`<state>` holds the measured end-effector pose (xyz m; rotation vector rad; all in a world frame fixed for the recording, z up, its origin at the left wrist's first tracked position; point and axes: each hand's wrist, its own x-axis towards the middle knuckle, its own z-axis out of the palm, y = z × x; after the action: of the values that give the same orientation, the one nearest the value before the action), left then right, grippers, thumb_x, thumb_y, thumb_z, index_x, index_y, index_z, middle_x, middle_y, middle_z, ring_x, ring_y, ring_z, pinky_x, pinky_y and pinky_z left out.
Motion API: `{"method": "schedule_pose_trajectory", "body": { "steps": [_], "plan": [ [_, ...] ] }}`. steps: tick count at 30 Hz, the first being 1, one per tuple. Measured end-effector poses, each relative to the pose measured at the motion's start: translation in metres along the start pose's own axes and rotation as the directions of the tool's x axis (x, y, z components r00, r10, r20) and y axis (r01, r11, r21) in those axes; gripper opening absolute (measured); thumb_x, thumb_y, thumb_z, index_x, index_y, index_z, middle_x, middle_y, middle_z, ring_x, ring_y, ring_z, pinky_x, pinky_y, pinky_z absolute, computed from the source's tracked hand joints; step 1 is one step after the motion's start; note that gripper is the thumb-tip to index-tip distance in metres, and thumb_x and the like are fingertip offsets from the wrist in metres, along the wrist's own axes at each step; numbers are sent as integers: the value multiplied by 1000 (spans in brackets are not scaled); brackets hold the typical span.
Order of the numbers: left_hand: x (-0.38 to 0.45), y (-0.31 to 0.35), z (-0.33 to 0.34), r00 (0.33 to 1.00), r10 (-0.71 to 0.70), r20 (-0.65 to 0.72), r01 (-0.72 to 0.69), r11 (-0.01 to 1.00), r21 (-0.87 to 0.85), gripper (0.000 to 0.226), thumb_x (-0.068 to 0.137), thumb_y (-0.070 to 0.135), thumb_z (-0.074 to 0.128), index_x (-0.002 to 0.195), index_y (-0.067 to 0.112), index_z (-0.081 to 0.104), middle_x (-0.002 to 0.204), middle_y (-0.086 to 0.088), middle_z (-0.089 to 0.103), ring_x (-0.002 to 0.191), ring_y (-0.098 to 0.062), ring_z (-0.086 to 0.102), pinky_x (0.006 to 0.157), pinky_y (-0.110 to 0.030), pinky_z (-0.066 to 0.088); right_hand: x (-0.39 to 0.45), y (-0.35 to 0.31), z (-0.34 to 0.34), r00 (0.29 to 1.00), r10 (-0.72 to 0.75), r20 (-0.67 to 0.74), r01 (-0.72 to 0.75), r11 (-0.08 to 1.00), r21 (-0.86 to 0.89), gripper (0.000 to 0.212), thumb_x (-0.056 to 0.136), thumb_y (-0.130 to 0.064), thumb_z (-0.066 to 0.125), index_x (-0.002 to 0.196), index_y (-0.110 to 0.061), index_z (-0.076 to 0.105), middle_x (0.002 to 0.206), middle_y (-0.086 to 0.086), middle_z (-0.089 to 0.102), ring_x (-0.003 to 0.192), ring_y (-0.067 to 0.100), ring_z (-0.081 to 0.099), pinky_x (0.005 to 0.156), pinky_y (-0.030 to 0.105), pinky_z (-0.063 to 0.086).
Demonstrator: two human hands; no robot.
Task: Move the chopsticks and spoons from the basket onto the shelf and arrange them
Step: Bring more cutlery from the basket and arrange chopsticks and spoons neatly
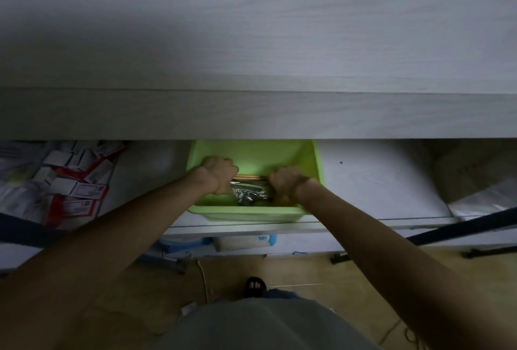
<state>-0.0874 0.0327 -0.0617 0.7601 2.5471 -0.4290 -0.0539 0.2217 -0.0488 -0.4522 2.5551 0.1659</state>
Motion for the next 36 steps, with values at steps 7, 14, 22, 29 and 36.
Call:
{"method": "schedule_pose_trajectory", "body": {
  "steps": [7, 14, 22, 29, 36],
  "plan": [
    [8, 0, -4, 1000, 12, -7, -12, 999, 50, 41, 91, 45, 65, 118, 15, 63, 123, -6, 64, 110, -26, 63, 80, -31, 48, -5, 5, 3, 997, -58, 49, 58, 998, -2, 36, 97, -43, 56, 117, -14, 60, 125, 9, 66, 114, 26, 63, 86, 30, 47],
    [11, -1, -5, 1000, 12, 12, -12, 999, 40, 35, 91, 42, 68, 116, 17, 61, 113, -6, 67, 104, -27, 64, 72, -29, 43, 0, 5, 7, 998, -49, 32, 46, 997, 64, 40, 92, -41, 64, 120, -12, 61, 121, 9, 66, 109, 27, 64, 78, 28, 43],
    [15, -2, -4, 999, 46, -6, -46, 998, 54, 20, 94, 27, 62, 109, 14, 65, 112, -8, 67, 100, -27, 65, 70, -28, 42, 4, 10, 12, 998, -49, 27, 49, 999, 10, 27, 104, -26, 46, 122, -9, 57, 127, 13, 62, 114, 28, 61, 85, 32, 45],
    [21, -10, -4, 985, 46, 165, -13, 981, -196, 15, 91, 29, 62, 103, 19, 58, 109, -7, 66, 90, -25, 61, 69, -30, 44, -2, 15, 5, 997, -68, 36, 69, 997, -38, 30, 102, -17, 46, 129, -6, 52, 132, 13, 57, 122, 28, 56, 99, 36, 45],
    [20, -11, -13, 944, 70, 322, 33, 952, -303, 43, 78, 45, 76, 108, 17, 60, 100, -3, 65, 94, -23, 66, 69, -32, 51, -1, 15, 6, 996, -88, -27, 82, 983, -162, 30, 104, -15, 40, 131, -7, 50, 134, 13, 57, 124, 28, 56, 100, 37, 45]
  ]
}}
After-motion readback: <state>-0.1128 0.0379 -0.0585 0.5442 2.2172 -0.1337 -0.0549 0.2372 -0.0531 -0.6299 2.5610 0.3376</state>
